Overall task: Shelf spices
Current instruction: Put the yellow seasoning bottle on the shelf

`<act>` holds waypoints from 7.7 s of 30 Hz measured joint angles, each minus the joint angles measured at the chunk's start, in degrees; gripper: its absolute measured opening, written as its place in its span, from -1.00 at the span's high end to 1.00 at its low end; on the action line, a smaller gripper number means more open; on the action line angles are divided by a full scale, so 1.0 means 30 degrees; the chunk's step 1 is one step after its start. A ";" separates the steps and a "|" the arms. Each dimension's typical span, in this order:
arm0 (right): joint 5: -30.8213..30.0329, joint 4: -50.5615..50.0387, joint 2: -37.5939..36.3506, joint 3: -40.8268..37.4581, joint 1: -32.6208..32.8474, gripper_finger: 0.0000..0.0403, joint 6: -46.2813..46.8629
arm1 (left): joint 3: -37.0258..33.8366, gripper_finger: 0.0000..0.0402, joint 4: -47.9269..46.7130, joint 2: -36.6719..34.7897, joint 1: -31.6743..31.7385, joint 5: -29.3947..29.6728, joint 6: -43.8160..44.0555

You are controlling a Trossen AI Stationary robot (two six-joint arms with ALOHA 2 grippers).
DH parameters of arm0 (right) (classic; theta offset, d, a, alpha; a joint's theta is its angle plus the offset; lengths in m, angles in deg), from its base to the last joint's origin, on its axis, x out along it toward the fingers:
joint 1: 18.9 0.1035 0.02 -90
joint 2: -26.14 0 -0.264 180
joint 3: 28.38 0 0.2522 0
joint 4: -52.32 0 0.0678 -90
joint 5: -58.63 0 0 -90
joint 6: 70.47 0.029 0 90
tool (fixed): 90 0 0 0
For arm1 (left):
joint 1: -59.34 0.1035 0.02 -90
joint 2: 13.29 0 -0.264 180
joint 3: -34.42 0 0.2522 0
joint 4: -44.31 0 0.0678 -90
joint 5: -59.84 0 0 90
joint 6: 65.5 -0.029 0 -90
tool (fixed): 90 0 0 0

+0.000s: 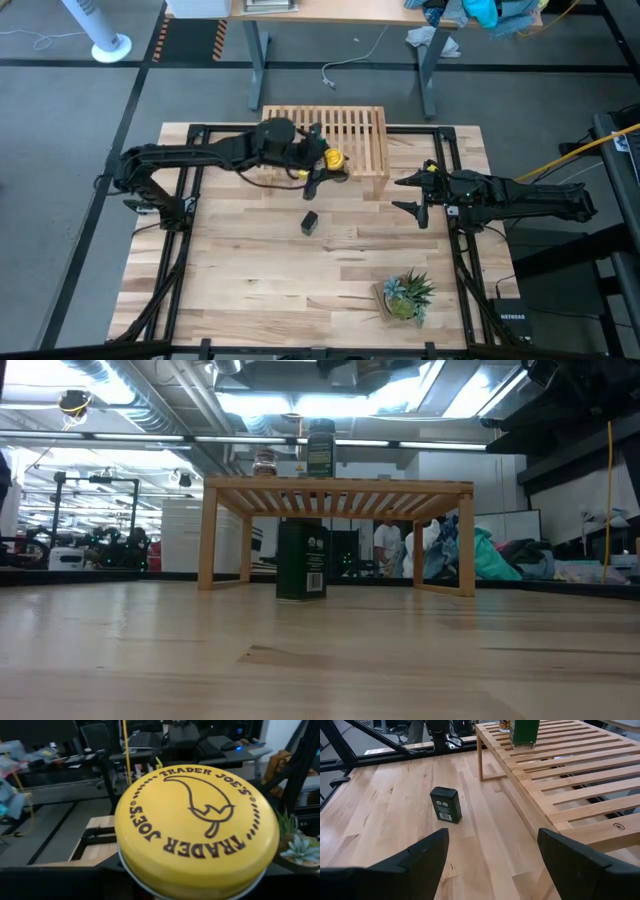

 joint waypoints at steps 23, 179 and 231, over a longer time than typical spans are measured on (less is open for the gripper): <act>-0.0025 -0.0011 -0.0006 0.0000 0.0000 -0.55 -0.0073 | 0.8724 0.21 -0.4480 0.7742 0.3215 -0.6744 0.0522; -0.0389 0.0550 -0.0006 -0.1621 -0.0003 -0.55 -0.1005 | 0.7981 0.02 -1.0184 0.7957 0.9321 -0.4770 -0.5321; -0.0393 -0.0088 -0.0003 -0.1625 0.0000 -0.55 -0.0998 | 0.7981 0.02 -1.0358 0.7462 0.9015 -0.3153 -0.3917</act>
